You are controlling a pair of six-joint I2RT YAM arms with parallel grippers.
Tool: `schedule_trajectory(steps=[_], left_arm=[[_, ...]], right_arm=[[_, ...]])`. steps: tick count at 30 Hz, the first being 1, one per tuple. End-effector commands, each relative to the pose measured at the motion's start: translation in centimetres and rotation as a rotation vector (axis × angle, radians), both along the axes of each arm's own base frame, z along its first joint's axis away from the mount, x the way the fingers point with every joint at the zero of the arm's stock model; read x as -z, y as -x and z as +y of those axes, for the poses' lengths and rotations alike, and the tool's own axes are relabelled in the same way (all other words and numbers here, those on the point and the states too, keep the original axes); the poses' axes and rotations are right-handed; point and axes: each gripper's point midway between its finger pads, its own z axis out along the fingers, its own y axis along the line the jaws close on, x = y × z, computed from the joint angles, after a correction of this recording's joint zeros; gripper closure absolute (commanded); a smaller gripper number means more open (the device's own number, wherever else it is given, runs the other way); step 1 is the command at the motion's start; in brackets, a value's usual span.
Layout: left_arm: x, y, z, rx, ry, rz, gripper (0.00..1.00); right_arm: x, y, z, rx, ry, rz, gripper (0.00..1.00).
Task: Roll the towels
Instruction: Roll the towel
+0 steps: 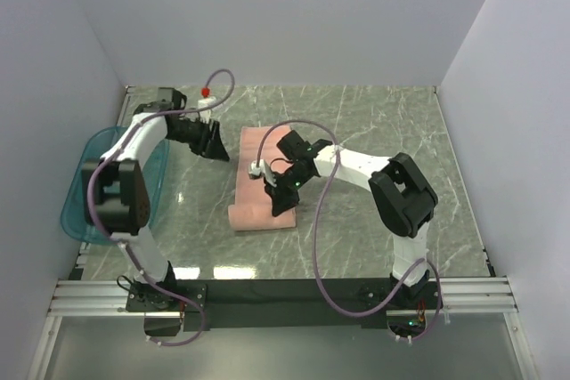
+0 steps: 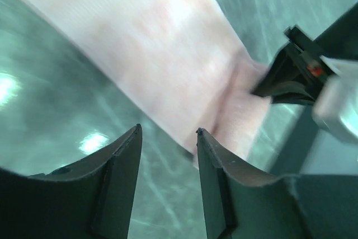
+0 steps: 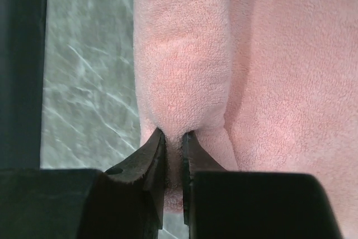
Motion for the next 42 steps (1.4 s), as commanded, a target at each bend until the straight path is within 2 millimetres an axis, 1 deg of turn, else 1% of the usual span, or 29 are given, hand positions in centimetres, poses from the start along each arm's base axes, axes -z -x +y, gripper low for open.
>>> schedule_trajectory(steps=[1, 2, 3, 4, 5, 6, 7, 8, 9, 10, 11, 12, 13, 14, 15, 16, 17, 18, 20, 24, 28, 31, 32, 33, 35, 37, 38, 40, 42], left_arm=[[-4.4, -1.4, 0.7, -0.052, -0.038, -0.245, 0.5], [-6.3, -0.8, 1.0, -0.062, -0.048, -0.325, 0.48], [-6.6, -0.4, 1.2, -0.068, -0.06, -0.362, 0.47], [-5.6, 0.2, 1.5, -0.074, -0.087, -0.381, 0.47], [-6.9, 1.1, 1.5, -0.061, -0.102, -0.457, 0.47], [-6.7, 1.8, 1.4, -0.045, -0.121, -0.485, 0.46], [-5.2, 3.2, 0.5, -0.003, -0.144, -0.488, 0.46], [-5.4, 3.7, 0.6, 0.019, -0.192, -0.559, 0.45], [-4.7, 4.4, 0.2, 0.046, -0.22, -0.58, 0.44], [-3.0, 6.3, -1.3, 0.119, -0.237, -0.575, 0.44], [-2.8, 6.6, -1.5, 0.154, -0.277, -0.634, 0.43], [-2.2, 8.0, -3.1, 0.224, -0.277, -0.649, 0.43], [-1.1, 8.9, -3.6, 0.262, -0.288, -0.645, 0.43], [-0.6, 9.3, -4.1, 0.296, -0.294, -0.66, 0.42], [-0.4, 9.9, -5.2, 0.338, -0.292, -0.68, 0.42], [0.3, 10.4, -5.5, 0.368, -0.291, -0.679, 0.41], [0.8, 10.7, -5.9, 0.406, -0.299, -0.69, 0.4], [1.2, 11.0, -6.4, 0.44, -0.317, -0.711, 0.39], [2.4, 11.3, -6.8, 0.523, -0.355, -0.754, 0.36], [3.3, 11.3, -8.3, 0.622, -0.391, -0.887, 0.33], [5.3, 11.0, -8.9, 0.674, -0.43, -0.917, 0.33], [7.5, 10.8, -8.9, 0.714, -0.463, -0.894, 0.33], [8.8, 11.0, -8.9, 0.742, -0.473, -0.868, 0.36], [9.3, 11.1, -8.9, 0.765, -0.479, -0.851, 0.39], [11.1, 12.7, -8.6, 0.831, -0.481, -0.756, 0.55], [11.6, 13.8, -8.9, 0.855, -0.467, -0.687, 0.72], [11.8, 15.2, -8.8, 0.885, -0.452, -0.634, 0.75], [11.9, 16.4, -9.1, 0.897, -0.435, -0.57, 0.83], [11.9, 18.1, -9.1, 0.924, -0.425, -0.492, 0.87]], right_arm=[[0.0, 0.5, -0.9, 0.116, 0.004, 0.248, 1.0], [0.2, 0.3, -1.0, 0.161, 0.005, 0.309, 1.0], [0.2, 0.0, -1.0, 0.185, -0.011, 0.34, 1.0], [-0.1, -0.8, -1.2, 0.211, -0.045, 0.374, 1.0], [0.3, -0.9, -1.3, 0.236, -0.039, 0.418, 1.0], [0.3, -1.2, -1.4, 0.249, -0.049, 0.438, 1.0], [0.3, -1.8, -1.5, 0.264, -0.066, 0.452, 1.0], [0.3, -1.8, -1.5, 0.276, -0.073, 0.485, 1.0], [0.5, -2.0, -1.4, 0.285, -0.074, 0.494, 1.0], [0.6, -2.3, -1.4, 0.293, -0.073, 0.494, 1.0], [1.1, -2.3, -1.5, 0.29, -0.063, 0.507, 1.0], [1.2, -2.2, -1.5, 0.285, -0.056, 0.517, 1.0], [1.1, -2.3, -1.5, 0.284, -0.046, 0.532, 1.0], [1.9, -2.3, -1.7, 0.286, -0.035, 0.552, 1.0], [1.9, -2.2, -1.6, 0.285, -0.036, 0.572, 1.0], [2.0, -2.3, -1.8, 0.288, -0.03, 0.586, 1.0], [2.7, -2.3, -1.9, 0.294, -0.017, 0.612, 1.0], [2.3, -2.4, -1.8, 0.293, -0.015, 0.637, 1.0], [2.7, -2.3, -1.8, 0.285, -0.01, 0.658, 1.0], [2.7, -2.6, -1.9, 0.295, -0.011, 0.659, 1.0], [2.7, -2.4, -1.9, 0.288, -0.007, 0.665, 1.0], [2.7, -2.4, -1.9, 0.29, -0.007, 0.668, 1.0], [2.7, -2.5, -1.9, 0.29, -0.007, 0.665, 1.0], [2.6, -2.5, -1.9, 0.29, -0.008, 0.665, 1.0], [2.6, -2.8, -2.0, 0.299, -0.002, 0.66, 1.0], [2.1, -3.5, -1.9, 0.32, -0.004, 0.65, 0.91], [1.9, -4.3, -2.2, 0.342, -0.012, 0.645, 0.83], [0.5, -6.0, -2.1, 0.382, -0.047, 0.626, 0.74], [-1.2, -8.5, -2.7, 0.429, -0.087, 0.585, 0.68]])
